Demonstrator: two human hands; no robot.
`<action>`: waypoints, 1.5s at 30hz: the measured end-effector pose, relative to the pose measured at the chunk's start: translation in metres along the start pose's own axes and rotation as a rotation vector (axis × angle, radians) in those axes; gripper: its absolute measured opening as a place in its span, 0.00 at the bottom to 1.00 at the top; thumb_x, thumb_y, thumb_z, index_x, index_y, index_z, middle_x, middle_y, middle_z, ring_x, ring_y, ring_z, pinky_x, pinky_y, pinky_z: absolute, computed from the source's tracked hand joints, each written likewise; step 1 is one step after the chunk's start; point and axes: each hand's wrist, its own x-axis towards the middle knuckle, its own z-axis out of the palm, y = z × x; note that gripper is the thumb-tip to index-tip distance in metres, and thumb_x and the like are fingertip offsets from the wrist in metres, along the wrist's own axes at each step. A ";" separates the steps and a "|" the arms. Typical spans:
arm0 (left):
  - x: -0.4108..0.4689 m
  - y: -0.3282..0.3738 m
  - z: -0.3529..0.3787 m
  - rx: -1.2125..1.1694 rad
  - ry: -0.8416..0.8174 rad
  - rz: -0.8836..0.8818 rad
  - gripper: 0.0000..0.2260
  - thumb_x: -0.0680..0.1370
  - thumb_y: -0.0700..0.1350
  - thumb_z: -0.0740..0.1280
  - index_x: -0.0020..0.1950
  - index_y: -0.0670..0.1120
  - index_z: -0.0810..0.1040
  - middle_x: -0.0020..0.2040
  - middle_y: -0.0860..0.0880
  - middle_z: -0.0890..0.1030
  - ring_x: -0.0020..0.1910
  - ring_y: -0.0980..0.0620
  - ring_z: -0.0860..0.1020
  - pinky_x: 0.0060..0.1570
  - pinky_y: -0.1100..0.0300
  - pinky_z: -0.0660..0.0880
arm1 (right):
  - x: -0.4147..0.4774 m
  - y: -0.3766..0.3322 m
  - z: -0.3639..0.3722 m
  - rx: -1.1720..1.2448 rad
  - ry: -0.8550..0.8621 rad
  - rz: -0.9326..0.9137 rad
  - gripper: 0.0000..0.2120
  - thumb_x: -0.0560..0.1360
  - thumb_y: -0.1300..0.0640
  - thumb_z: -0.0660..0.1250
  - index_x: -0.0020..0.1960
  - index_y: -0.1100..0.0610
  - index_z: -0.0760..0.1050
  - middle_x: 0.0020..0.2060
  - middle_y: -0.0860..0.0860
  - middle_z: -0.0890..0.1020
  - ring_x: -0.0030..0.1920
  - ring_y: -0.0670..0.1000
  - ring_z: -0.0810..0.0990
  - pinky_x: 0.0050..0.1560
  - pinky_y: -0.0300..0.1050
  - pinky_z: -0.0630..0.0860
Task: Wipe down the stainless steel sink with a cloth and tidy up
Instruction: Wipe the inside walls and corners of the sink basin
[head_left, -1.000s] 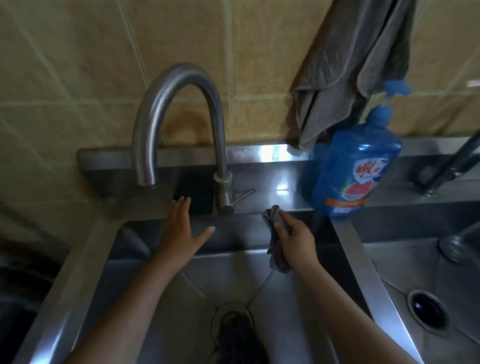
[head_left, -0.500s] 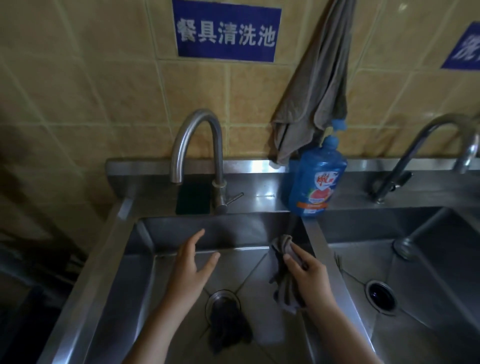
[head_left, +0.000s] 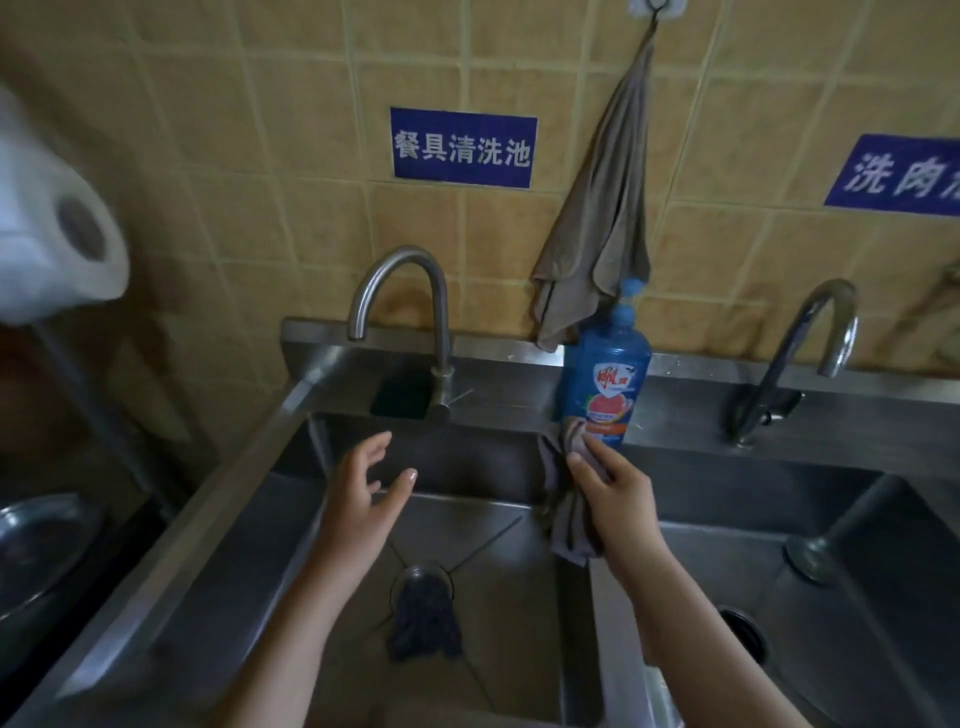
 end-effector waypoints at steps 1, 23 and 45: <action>-0.010 0.007 0.003 -0.010 0.029 -0.003 0.19 0.76 0.42 0.65 0.66 0.51 0.66 0.66 0.50 0.68 0.63 0.57 0.67 0.57 0.63 0.66 | -0.003 -0.005 -0.006 0.011 -0.014 -0.017 0.17 0.75 0.57 0.67 0.62 0.47 0.72 0.54 0.48 0.79 0.53 0.42 0.78 0.44 0.28 0.73; -0.134 0.108 -0.100 0.026 0.520 0.103 0.16 0.75 0.41 0.66 0.54 0.60 0.68 0.59 0.54 0.73 0.59 0.60 0.71 0.46 0.78 0.69 | -0.088 -0.127 0.066 0.245 -0.506 -0.127 0.17 0.76 0.54 0.65 0.65 0.52 0.73 0.57 0.50 0.81 0.56 0.47 0.79 0.59 0.50 0.76; -0.252 0.116 -0.326 0.105 0.935 0.126 0.13 0.75 0.36 0.65 0.57 0.47 0.70 0.56 0.52 0.74 0.57 0.55 0.72 0.46 0.80 0.66 | -0.250 -0.204 0.298 0.372 -0.932 -0.129 0.16 0.76 0.57 0.65 0.64 0.54 0.74 0.55 0.52 0.82 0.53 0.50 0.81 0.55 0.46 0.78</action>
